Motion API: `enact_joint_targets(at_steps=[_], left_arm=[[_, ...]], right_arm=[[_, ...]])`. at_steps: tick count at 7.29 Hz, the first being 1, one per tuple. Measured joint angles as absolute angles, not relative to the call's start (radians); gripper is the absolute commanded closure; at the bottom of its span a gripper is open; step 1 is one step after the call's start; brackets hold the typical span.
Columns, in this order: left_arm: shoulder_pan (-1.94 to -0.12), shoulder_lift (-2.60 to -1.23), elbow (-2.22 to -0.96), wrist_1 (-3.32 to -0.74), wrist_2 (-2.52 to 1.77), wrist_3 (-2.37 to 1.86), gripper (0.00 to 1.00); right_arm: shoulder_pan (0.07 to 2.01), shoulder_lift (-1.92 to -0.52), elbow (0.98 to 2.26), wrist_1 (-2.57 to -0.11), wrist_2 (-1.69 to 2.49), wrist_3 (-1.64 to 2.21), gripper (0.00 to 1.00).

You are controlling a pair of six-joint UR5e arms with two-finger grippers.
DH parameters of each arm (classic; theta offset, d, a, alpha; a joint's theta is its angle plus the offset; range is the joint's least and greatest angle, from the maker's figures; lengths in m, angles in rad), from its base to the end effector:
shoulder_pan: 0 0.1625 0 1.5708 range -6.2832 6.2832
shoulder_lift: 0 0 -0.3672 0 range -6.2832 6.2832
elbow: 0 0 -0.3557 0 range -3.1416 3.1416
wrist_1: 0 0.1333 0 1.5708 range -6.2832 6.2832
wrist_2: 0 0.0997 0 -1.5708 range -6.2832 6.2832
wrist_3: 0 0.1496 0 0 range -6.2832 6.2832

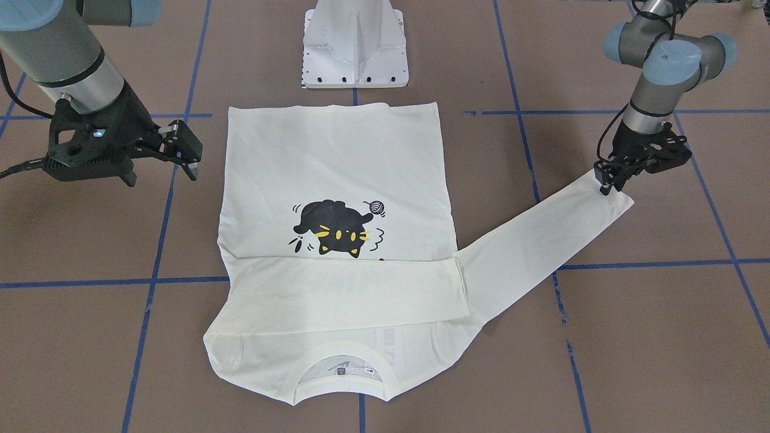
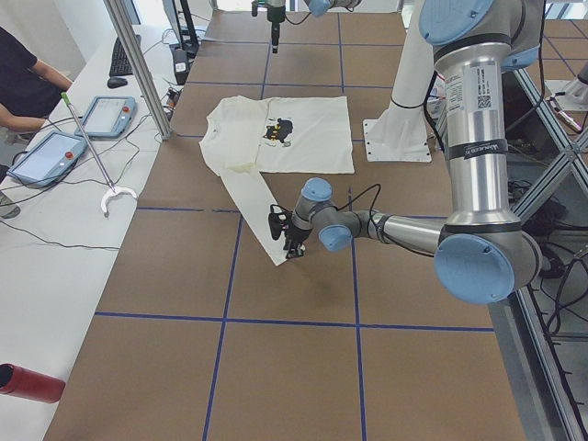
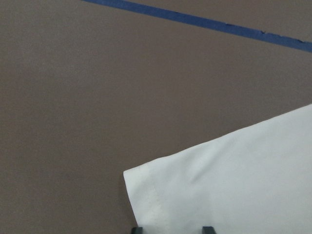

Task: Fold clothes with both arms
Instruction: 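Lower the left gripper onto the other sleeve cuff and grasp it, then carry the sleeve with the left gripper across the shirt toward the collar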

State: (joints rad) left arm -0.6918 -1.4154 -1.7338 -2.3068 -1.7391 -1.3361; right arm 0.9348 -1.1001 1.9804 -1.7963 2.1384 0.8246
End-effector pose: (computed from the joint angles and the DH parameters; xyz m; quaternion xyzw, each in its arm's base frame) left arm 0.2945 -0.3845 0.5636 0.0917 0.3588 -0.1806 0.9112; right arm -0.2835 -0.4730 0.2549 0.0531 -0.4035 -0.0041 0.9134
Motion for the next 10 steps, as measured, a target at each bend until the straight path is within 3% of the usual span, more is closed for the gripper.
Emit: enact_joint_targets(at_steps=[3,5,7,10], left_arm=[[-0.691,-1.414,-1.77,-2.281,-1.745,-1.336,1.0],[-0.692,-1.44,-1.877,-2.136,-1.778,-1.331,1.0],[-0.697,-1.566,-1.962,-1.927,-1.799,-1.323,1.0],[-0.736,-1.864,-1.967,-1.723,-1.828,-1.296,1.0]], right_arm=[[0.937,-1.104,1.98,-1.796,2.138,0.824,0.0],[0.939,-1.124,1.99,-1.795,2.14,0.823,0.0],[0.942,-1.196,2.022,-1.795,2.137,0.806,0.0],[0.997,-1.349,2.061,-1.793,2.131,0.681,0.0]])
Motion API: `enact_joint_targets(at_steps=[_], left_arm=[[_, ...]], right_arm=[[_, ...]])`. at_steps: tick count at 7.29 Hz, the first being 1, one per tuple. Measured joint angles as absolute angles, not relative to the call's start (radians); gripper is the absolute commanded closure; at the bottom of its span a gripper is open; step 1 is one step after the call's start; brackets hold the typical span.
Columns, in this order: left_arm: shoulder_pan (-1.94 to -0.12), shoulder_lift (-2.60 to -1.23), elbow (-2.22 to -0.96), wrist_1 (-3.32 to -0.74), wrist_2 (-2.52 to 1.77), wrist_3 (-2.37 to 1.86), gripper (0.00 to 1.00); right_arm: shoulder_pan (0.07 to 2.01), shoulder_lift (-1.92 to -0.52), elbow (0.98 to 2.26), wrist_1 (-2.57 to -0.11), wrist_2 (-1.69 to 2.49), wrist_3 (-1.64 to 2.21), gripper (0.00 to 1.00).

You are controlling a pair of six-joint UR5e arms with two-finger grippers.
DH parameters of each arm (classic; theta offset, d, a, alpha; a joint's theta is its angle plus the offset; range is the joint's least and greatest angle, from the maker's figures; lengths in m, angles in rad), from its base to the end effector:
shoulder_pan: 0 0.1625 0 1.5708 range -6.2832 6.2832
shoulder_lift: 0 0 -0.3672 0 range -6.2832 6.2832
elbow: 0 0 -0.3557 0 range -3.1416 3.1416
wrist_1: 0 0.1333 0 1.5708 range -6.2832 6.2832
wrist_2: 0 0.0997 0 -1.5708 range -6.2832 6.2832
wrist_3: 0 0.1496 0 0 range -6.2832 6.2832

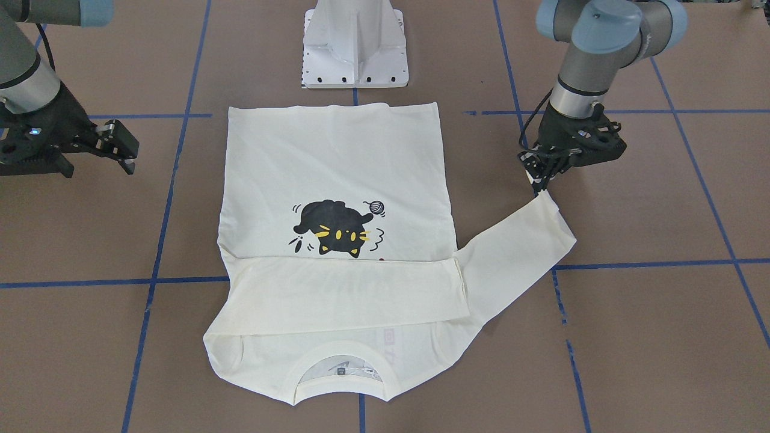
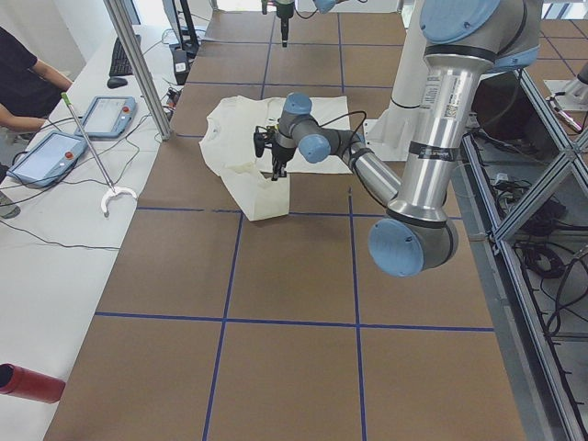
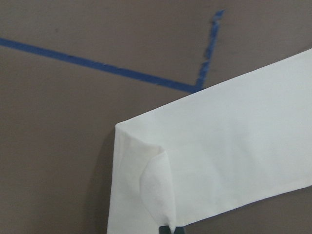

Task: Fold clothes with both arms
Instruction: 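Carry the sleeve with the left gripper across the shirt toward the collar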

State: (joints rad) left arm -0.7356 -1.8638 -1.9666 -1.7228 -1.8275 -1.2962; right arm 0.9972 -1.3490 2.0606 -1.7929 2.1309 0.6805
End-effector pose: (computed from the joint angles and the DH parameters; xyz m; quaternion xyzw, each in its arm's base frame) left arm 0.3475 -0.4431 0.3102 0.0936 0.4108 -0.1560 0.8934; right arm -0.2249 -0.4473 0.3534 0.0312 -0.3538 -0.0171 0.9346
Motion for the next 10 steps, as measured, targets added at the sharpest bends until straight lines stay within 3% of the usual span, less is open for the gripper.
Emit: enact_joint_targets(at_steps=[4,5,7,10], left_arm=[[-0.802,-2.246,-1.902,-1.691,-1.962,-1.331,1.0],[-0.803,-2.35,-1.818,-1.733,-1.97,-1.399,1.0],[-0.788,-2.535,-1.524,-1.909,-1.972,-1.548,1.0],[-0.7,-2.679,-1.187,-2.099,-1.871,-1.637,1.0]], right_arm=[[1.038,-1.489,2.044,-1.675,2.135,0.628,0.0],[1.041,-1.495,2.033,-1.663,2.135,0.628,0.0],[1.044,-1.495,2.02,-1.657,2.136,0.631,0.0],[1.045,-1.49,1.999,-1.656,2.138,0.633,0.0]])
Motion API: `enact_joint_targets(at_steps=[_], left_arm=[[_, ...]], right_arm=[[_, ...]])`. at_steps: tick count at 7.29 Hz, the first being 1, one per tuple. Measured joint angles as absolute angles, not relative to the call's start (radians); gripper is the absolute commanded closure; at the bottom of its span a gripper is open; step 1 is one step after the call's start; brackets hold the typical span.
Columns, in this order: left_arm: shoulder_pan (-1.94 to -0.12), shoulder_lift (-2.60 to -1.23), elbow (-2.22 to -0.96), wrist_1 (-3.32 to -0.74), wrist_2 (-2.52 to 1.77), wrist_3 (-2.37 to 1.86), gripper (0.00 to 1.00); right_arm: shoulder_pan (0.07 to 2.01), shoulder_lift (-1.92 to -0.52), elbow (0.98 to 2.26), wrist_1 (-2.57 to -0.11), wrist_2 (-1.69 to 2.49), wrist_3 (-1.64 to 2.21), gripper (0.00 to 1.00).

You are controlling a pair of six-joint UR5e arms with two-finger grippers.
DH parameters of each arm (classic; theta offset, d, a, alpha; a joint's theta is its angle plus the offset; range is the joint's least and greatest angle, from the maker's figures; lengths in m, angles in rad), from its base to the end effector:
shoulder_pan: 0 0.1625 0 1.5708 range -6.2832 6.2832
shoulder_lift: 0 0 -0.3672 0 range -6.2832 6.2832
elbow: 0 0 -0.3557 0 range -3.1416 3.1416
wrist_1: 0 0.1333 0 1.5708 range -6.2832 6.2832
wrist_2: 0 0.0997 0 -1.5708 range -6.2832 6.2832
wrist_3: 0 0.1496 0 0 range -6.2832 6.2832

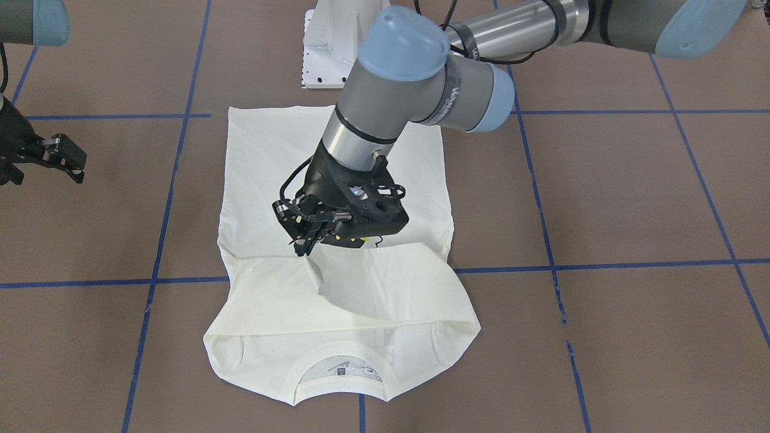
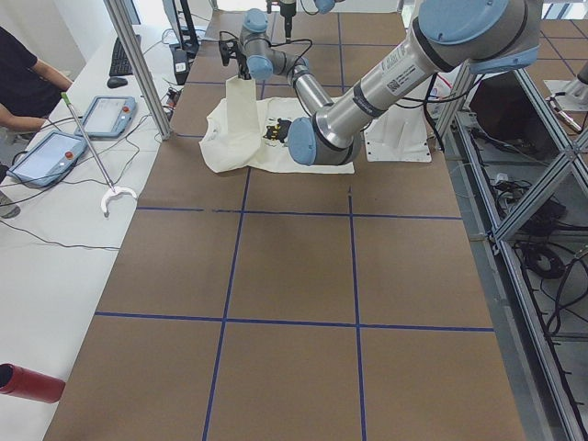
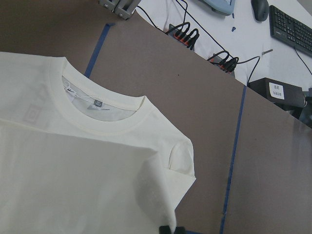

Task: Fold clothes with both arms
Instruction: 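Carry the sleeve with the left gripper across the shirt toward the collar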

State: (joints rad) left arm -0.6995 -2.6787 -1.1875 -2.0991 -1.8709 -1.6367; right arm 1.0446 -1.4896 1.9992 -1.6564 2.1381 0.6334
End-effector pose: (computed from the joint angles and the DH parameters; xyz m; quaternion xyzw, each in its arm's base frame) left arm 0.5256 -0.5586 0.0407 0.0655 0.5886 -0.2178 0.7758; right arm -0.1969 -0.4443 0.4289 0.0191 -0.3396 -0.0085 0.9404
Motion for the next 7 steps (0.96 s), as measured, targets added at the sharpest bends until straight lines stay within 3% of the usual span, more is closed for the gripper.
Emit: enact_joint_targets(at_steps=[5,7], left_arm=[[-0.529,-2.827,-0.852,-2.284,-1.624,-1.684,1.0],[-0.501,-2.852,-0.805,-2.307,-1.595,-1.699,1.0]], right_arm=[[1.045,-1.479,1.959,-1.648,2.14,0.634,0.0],[1.045,-1.474,1.951,-1.648,2.142,0.635,0.0]])
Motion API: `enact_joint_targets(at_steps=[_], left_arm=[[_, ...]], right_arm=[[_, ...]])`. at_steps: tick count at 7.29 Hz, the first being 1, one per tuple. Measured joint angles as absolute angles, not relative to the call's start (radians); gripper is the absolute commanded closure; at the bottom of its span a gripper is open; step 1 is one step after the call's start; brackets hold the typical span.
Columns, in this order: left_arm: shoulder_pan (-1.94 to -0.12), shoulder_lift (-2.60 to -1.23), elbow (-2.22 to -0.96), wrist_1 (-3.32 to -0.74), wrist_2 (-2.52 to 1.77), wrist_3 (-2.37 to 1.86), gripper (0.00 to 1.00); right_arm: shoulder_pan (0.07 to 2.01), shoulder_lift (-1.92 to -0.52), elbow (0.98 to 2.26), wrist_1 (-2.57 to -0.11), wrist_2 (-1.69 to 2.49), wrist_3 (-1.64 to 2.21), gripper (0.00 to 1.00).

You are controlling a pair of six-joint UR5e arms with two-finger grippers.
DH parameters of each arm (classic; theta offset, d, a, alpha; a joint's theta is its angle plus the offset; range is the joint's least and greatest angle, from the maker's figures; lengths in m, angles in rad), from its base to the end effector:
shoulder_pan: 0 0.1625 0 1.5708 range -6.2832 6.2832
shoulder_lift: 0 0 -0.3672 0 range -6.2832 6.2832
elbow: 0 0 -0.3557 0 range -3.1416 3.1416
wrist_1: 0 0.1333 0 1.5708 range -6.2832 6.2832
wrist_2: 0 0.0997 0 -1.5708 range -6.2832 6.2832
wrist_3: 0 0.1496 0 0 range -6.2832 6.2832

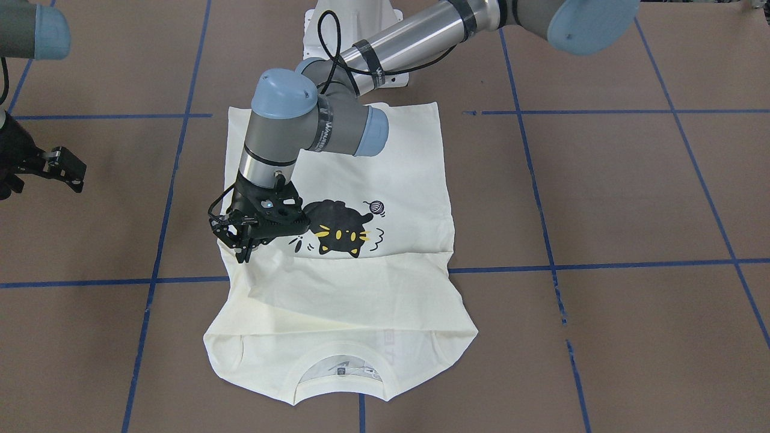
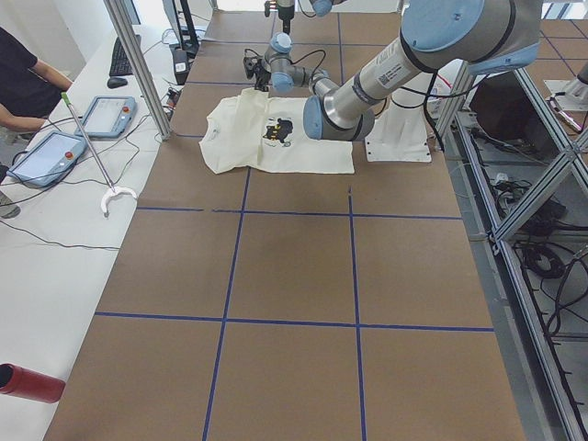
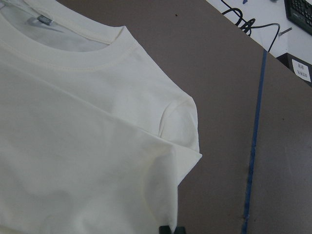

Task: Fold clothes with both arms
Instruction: 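Carry the sleeve with the left gripper across the shirt toward the collar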

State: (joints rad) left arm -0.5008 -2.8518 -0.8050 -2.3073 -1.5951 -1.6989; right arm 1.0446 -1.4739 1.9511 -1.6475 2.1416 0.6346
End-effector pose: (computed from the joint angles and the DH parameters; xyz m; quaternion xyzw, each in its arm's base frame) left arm 0.6699 -0.5145 0.0444 0.0988 0.5774 -0.2439 0.7729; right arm -0.2019 -0.4521 0.4417 0.0083 -0.3354 -0.0050 0.9420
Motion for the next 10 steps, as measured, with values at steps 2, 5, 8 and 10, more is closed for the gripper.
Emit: enact_joint_targets(at_steps=[2,5,8,10], left_arm=[[-0.494,-2.86,-0.792,-2.311,-1.591,-1.704,0.01],[-0.477,-2.873,-0.788,-2.314,-1.592,-1.677,0.0],[-0.482,-2.845,-0.848,-2.286,-1.627,-1.577,0.0],[-0.502,-2.745,-1.021,-2.159,-1.7,-1.5,0.0]], right_arm=[[1.045,-1.469,1.95,-1.647,2.147,0.635,0.0],[1.045,-1.459,1.95,-1.647,2.149,0.636,0.0],[1.044,-1.444,1.951,-1.623,2.175,0.646,0.0],[0.991,-1.443,1.96,-1.536,2.186,0.77,0.0]])
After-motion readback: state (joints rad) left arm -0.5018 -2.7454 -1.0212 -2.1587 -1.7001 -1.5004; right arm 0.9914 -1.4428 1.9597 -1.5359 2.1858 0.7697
